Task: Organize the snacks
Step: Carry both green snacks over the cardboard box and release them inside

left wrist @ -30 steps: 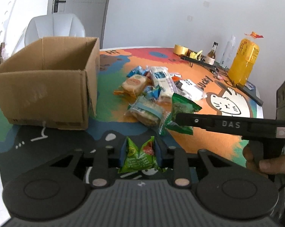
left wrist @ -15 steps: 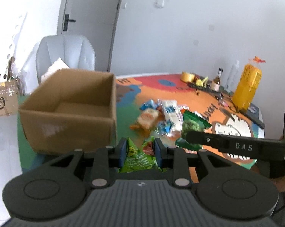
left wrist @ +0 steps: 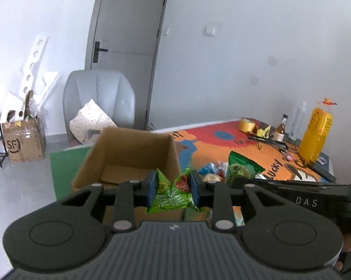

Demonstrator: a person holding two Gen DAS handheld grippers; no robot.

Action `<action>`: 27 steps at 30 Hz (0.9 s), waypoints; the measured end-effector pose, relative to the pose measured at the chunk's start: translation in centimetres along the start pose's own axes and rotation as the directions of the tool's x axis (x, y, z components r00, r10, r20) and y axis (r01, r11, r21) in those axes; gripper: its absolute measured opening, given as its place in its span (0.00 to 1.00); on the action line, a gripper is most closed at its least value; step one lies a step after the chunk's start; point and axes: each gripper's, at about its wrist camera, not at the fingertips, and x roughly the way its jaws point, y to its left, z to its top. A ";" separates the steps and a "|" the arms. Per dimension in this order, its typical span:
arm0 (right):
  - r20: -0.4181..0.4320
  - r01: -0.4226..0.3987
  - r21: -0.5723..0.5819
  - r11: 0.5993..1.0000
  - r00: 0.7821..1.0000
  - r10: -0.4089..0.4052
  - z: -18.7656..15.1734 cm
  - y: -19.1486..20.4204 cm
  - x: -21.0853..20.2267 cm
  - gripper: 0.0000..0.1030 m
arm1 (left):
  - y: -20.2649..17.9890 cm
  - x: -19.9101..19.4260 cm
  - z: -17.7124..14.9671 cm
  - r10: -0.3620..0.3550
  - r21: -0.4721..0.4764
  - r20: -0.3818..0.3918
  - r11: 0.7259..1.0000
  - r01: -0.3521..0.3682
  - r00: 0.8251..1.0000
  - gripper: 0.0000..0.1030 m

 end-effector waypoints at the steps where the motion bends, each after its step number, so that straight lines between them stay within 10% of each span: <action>1: -0.001 -0.004 -0.005 1.000 1.000 0.004 0.2 0.3 0.3 0.23 | 0.3 0.0 0.2 0.005 0.001 0.005 1.000 -0.005 1.000 0.29; 21: -0.057 -0.057 -0.027 0.998 0.997 0.056 1.5 2.7 6.7 0.23 | 5.2 5.0 2.1 0.055 -0.028 -0.011 0.998 -0.055 0.998 0.30; 27: -0.078 -0.051 -0.010 0.999 0.996 0.050 1.7 2.4 7.8 0.24 | 5.9 5.1 1.9 0.090 -0.028 -0.003 0.996 -0.090 0.996 0.55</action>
